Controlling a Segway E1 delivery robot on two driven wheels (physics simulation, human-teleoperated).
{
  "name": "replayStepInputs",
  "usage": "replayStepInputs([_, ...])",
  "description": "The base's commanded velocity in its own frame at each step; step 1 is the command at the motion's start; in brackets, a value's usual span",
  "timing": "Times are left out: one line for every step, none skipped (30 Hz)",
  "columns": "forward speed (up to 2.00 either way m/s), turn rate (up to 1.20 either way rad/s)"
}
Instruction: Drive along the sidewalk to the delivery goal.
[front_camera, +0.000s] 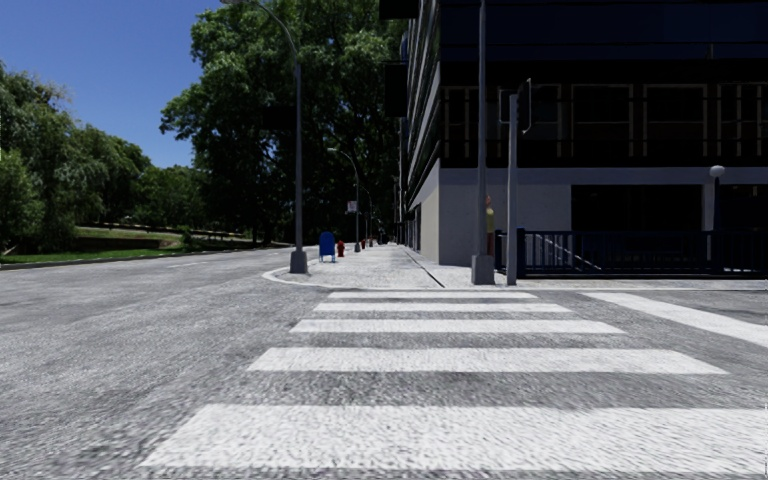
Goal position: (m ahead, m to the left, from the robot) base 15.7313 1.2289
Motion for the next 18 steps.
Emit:
replayStepInputs([1.87,0.0])
replayStepInputs([1.87,0.0])
replayStepInputs([1.87,0.0])
replayStepInputs([1.87,0.0])
replayStepInputs([1.87,0.0])
replayStepInputs([1.87,0.0])
replayStepInputs([1.87,0.0])
replayStepInputs([1.87,0.0])
replayStepInputs([1.87,0.0])
replayStepInputs([1.87,0.0])
replayStepInputs([1.87,0.0])
replayStepInputs([1.87,0.0])
replayStepInputs([1.86,0.0])
replayStepInputs([1.86,0.0])
replayStepInputs([1.86,0.0])
replayStepInputs([1.86,0.0])
replayStepInputs([1.86,0.0])
replayStepInputs([1.86,0.0])
